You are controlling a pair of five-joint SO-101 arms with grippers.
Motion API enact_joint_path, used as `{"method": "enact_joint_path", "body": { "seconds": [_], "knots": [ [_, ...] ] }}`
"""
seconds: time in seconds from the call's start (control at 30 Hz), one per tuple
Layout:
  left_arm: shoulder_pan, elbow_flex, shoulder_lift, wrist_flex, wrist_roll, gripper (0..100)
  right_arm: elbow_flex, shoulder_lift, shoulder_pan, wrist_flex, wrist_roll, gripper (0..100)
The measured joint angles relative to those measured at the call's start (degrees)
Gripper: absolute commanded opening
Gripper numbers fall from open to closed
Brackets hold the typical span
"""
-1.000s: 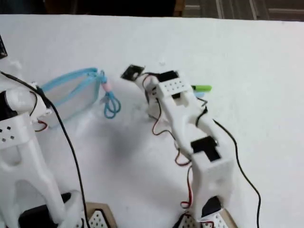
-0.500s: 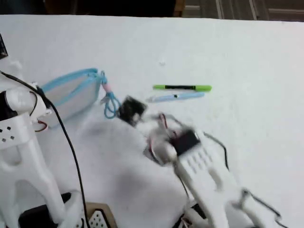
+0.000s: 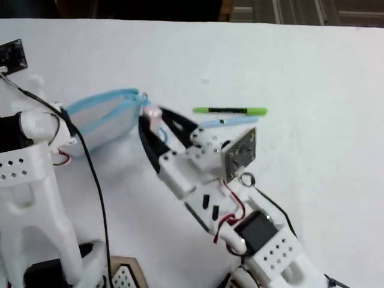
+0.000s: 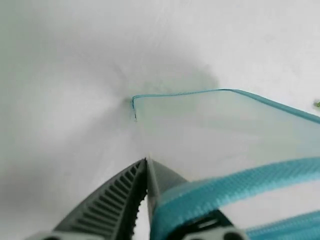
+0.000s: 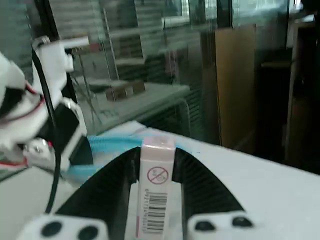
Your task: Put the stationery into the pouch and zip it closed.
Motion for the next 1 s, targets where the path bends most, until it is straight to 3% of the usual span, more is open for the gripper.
{"method": "enact_joint_path", "body": {
  "seconds": [0.27,0.47,0.73,1.0],
  "knots": [
    [0.4,0.0,0.0,0.0,0.0,2,-18.3,20.3,-0.2,-10.4,-0.3,1.7],
    [0.4,0.0,0.0,0.0,0.0,2,-20.7,34.7,-0.2,-15.9,-0.4,1.7],
    [0.4,1.9,0.0,-0.3,0.0,2,-17.4,35.6,-5.5,-17.6,-0.4,1.7],
    [0.4,2.7,-0.1,-1.1,0.0,2,-15.8,32.5,-5.2,-17.2,-0.4,1.7]
  ]
}}
